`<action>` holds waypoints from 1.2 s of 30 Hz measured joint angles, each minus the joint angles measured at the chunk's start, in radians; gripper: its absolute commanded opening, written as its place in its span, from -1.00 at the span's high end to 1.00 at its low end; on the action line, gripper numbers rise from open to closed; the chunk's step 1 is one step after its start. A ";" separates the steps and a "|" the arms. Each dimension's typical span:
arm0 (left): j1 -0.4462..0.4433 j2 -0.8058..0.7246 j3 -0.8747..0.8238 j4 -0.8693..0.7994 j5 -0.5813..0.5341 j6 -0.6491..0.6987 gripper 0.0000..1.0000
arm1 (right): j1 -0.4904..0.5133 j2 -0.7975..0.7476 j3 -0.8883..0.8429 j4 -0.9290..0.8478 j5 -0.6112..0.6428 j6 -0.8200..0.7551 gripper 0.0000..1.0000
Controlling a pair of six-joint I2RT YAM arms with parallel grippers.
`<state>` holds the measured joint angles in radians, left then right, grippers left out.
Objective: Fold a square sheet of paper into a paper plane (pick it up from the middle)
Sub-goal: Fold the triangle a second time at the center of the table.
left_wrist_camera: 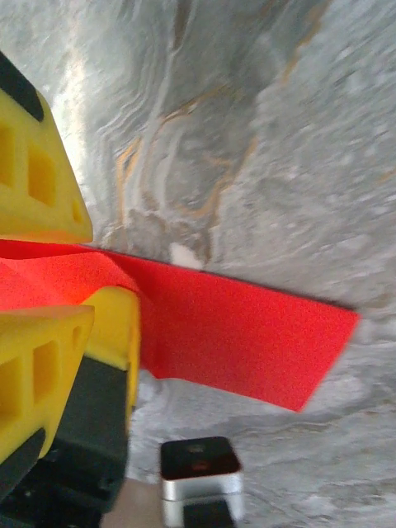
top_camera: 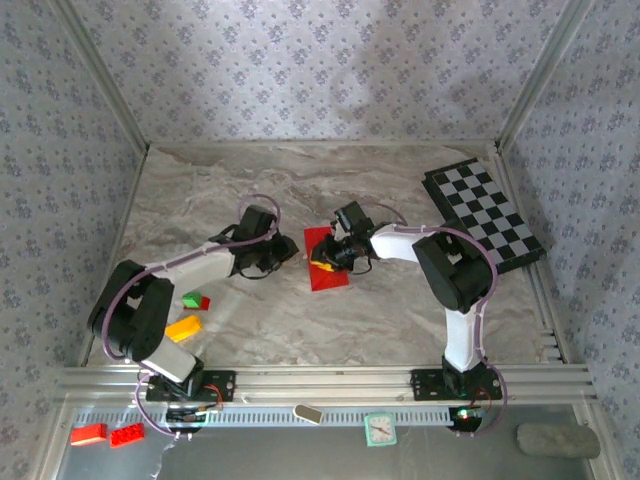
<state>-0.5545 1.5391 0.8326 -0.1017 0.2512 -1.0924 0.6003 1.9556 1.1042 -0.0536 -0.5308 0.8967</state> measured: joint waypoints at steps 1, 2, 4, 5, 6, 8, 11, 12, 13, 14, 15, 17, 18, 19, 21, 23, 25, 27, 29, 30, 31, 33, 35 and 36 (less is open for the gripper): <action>-0.010 0.000 -0.006 0.002 0.012 -0.004 0.57 | 0.000 0.001 0.000 -0.006 0.004 -0.001 0.69; -0.021 0.000 -0.012 0.006 0.026 -0.008 0.60 | 0.000 0.003 0.000 -0.011 0.009 -0.002 0.74; -0.040 0.003 -0.020 0.016 0.054 -0.016 0.65 | 0.000 0.005 0.000 -0.023 0.018 -0.005 0.83; -0.051 0.008 -0.020 0.023 0.070 -0.020 0.68 | 0.000 0.005 0.000 -0.026 0.019 -0.007 0.87; -0.059 0.013 -0.020 0.031 0.082 -0.021 0.69 | 0.000 0.005 0.001 -0.027 0.019 -0.007 0.88; -0.078 0.029 -0.020 0.046 0.110 -0.025 0.74 | 0.000 0.005 0.003 -0.030 0.020 -0.007 0.91; -0.099 0.057 -0.020 0.052 0.146 -0.027 0.78 | 0.000 0.005 0.005 -0.035 0.022 -0.007 0.95; -0.104 0.068 -0.018 0.051 0.155 -0.027 0.79 | 0.000 0.005 0.006 -0.036 0.023 -0.007 0.95; -0.108 0.079 -0.016 0.052 0.164 -0.027 0.80 | 0.000 0.005 0.006 -0.037 0.023 -0.007 0.96; -0.111 0.091 -0.012 0.051 0.173 -0.027 0.80 | 0.000 0.005 0.006 -0.037 0.024 -0.007 0.97; -0.115 0.101 -0.010 0.052 0.179 -0.027 0.80 | 0.000 0.005 0.006 -0.037 0.024 -0.007 0.97; -0.116 0.117 -0.006 0.052 0.190 -0.027 0.80 | 0.000 0.005 0.007 -0.039 0.025 -0.007 0.98; -0.120 0.122 -0.003 0.050 0.195 -0.026 0.80 | 0.000 0.005 0.008 -0.040 0.027 -0.007 0.99; -0.121 0.126 0.000 0.050 0.198 -0.026 0.80 | 0.000 0.005 0.008 -0.040 0.027 -0.007 0.99; -0.123 0.136 0.011 0.050 0.205 -0.023 0.80 | 0.000 0.005 0.008 -0.040 0.027 -0.007 1.00; -0.123 0.147 0.023 0.050 0.209 -0.018 0.80 | 0.000 0.005 0.008 -0.041 0.028 -0.007 1.00; -0.123 0.156 0.032 0.050 0.209 -0.016 0.81 | 0.000 0.005 0.008 -0.041 0.029 -0.007 1.00; -0.123 0.166 0.042 0.050 0.209 -0.012 0.81 | 0.001 0.005 0.008 -0.041 0.029 -0.007 1.00; -0.123 0.175 0.047 0.050 0.209 -0.008 0.81 | 0.001 0.005 0.008 -0.041 0.029 -0.007 1.00; -0.125 0.180 0.050 0.050 0.209 -0.007 0.81 | 0.001 0.005 0.008 -0.042 0.030 -0.007 1.00; -0.126 0.184 0.053 0.049 0.209 -0.005 0.81 | 0.001 0.005 0.008 -0.042 0.030 -0.007 1.00; -0.127 0.189 0.053 0.048 0.209 -0.001 0.81 | 0.001 0.005 0.008 -0.042 0.030 -0.007 1.00; -0.127 0.192 0.053 0.042 0.209 0.003 0.81 | 0.001 0.005 0.008 -0.043 0.030 -0.007 1.00; -0.127 0.193 0.053 0.040 0.209 0.004 0.81 | 0.001 0.005 0.008 -0.043 0.030 -0.007 1.00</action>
<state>-0.6811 1.7317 0.8860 -0.0616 0.4599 -1.0885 0.6010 1.9602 1.1122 -0.0967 -0.5007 0.8894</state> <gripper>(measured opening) 0.095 0.056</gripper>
